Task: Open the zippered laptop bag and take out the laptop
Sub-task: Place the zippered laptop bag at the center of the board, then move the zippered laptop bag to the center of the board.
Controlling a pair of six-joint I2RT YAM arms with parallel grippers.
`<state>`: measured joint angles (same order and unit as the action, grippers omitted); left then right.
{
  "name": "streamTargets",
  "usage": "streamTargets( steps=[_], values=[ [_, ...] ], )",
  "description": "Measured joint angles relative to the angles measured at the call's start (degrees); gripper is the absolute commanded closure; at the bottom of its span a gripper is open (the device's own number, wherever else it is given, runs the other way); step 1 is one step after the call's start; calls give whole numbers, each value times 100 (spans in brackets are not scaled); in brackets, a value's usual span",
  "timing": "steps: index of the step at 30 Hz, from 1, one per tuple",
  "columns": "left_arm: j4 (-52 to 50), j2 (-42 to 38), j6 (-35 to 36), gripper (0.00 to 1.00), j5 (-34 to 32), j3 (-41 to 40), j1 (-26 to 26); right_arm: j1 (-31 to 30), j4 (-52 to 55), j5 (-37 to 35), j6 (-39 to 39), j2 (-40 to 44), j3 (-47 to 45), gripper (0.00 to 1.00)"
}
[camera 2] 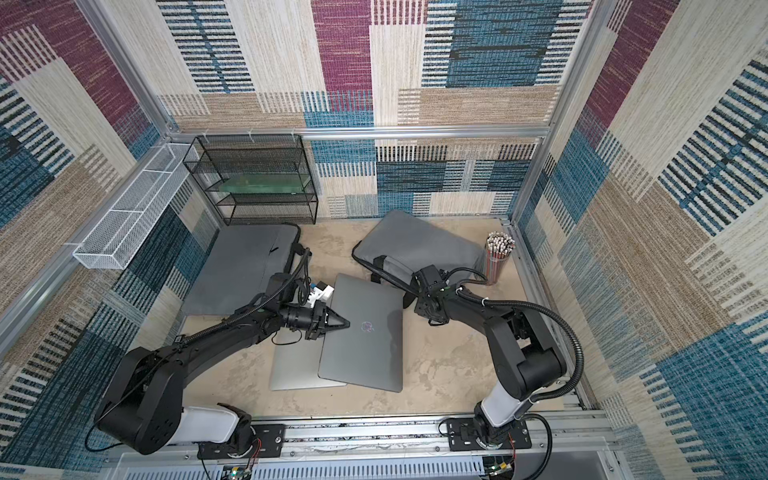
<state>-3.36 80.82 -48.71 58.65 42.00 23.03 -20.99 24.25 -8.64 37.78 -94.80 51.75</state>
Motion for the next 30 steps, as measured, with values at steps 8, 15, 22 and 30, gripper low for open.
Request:
streamTargets(
  steps=[8,15,22,30],
  values=[
    [157,345,-24,100,-11,-13,214,439,-42,-413,-520,-798,837,68],
    [358,656,-28,100,-24,-20,424,614,44,-828,-929,-1185,1497,58],
    [1086,1019,-302,100,-44,-216,461,629,85,-1161,-1185,-1510,2057,46],
    [1676,1384,-426,100,-140,-201,584,636,103,-1421,-1482,-1915,2546,40]
  ],
)
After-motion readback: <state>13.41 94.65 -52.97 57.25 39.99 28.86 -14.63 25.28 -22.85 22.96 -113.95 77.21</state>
